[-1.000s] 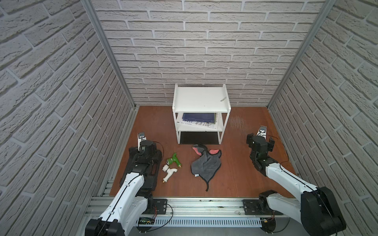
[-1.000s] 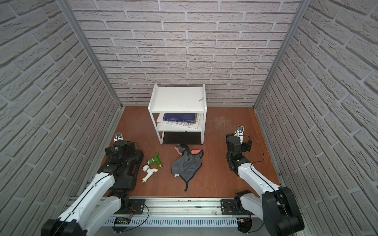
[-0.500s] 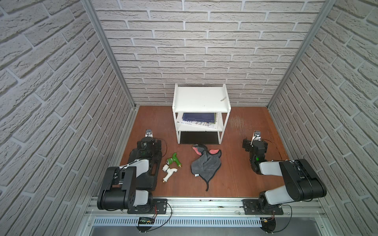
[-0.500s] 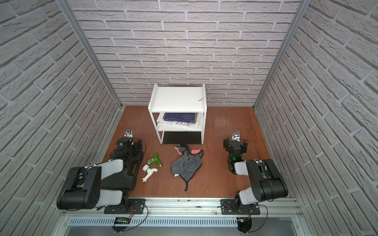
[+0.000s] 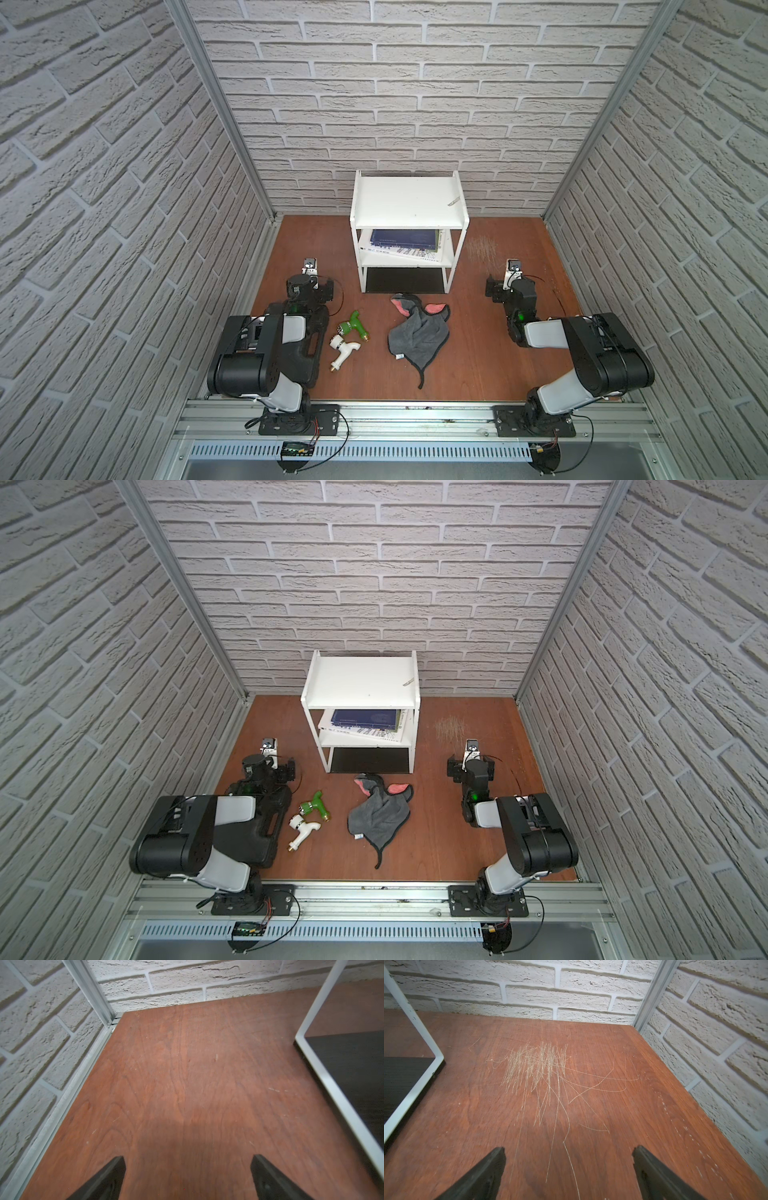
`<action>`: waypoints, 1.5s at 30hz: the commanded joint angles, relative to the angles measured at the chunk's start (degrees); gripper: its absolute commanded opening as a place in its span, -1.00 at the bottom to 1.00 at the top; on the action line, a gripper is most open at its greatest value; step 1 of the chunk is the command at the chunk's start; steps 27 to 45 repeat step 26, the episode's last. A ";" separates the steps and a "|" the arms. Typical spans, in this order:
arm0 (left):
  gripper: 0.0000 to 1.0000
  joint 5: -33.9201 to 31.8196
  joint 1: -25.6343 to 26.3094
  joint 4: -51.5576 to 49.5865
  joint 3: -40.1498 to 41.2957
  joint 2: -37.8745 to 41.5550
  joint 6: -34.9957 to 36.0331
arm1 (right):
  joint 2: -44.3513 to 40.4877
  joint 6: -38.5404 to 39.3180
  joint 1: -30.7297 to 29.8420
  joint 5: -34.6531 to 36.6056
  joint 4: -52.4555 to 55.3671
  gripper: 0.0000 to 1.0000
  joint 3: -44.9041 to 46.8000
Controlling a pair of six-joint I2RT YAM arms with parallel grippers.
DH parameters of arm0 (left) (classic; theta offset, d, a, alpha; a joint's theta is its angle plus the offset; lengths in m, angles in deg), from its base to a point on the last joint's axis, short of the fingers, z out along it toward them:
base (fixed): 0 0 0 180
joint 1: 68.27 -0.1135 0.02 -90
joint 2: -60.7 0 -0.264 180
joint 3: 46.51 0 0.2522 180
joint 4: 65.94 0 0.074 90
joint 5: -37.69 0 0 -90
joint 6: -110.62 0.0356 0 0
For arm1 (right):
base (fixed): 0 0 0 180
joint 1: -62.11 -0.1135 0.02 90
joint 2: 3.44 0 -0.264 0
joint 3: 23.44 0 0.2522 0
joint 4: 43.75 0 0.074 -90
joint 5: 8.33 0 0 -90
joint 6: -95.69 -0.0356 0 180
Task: Wipe the bookshelf clean with a cloth
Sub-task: Reset both arms
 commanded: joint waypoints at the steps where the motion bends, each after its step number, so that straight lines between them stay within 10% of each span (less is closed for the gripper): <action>1: 0.97 -3.56 0.93 8.84 1.13 -0.78 0.63 | -0.72 -0.49 0.21 -0.65 -0.32 0.98 -0.64; 45: 0.96 -4.15 1.31 8.74 1.06 -0.70 1.01 | -0.13 -0.28 0.22 -0.65 -2.23 0.98 -0.27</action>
